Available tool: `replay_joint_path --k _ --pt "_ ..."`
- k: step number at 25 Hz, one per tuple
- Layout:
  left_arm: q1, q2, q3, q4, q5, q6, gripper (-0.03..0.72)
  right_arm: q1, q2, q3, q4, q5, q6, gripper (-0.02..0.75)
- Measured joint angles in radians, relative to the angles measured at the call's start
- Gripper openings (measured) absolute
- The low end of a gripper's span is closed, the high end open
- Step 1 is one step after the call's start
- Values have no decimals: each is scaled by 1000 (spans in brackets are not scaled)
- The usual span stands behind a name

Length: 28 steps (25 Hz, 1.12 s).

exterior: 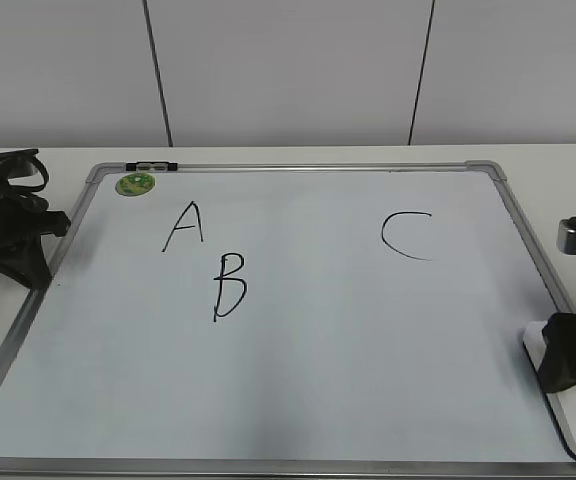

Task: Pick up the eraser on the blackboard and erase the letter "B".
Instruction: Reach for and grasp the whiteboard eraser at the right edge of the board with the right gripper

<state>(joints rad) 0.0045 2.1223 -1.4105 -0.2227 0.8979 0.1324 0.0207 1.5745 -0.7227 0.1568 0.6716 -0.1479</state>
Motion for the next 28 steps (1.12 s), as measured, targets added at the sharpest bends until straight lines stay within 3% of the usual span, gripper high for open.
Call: replay_joint_path --k 12,19,28 --pt "0 0 0 -2 0 0 11 0 51 0 15 -11 0 632" --pt "0 0 0 -2 0 0 11 0 60 0 15 -20 2 561" --pt "0 0 0 -2 0 0 11 0 56 0 15 -20 2 554"
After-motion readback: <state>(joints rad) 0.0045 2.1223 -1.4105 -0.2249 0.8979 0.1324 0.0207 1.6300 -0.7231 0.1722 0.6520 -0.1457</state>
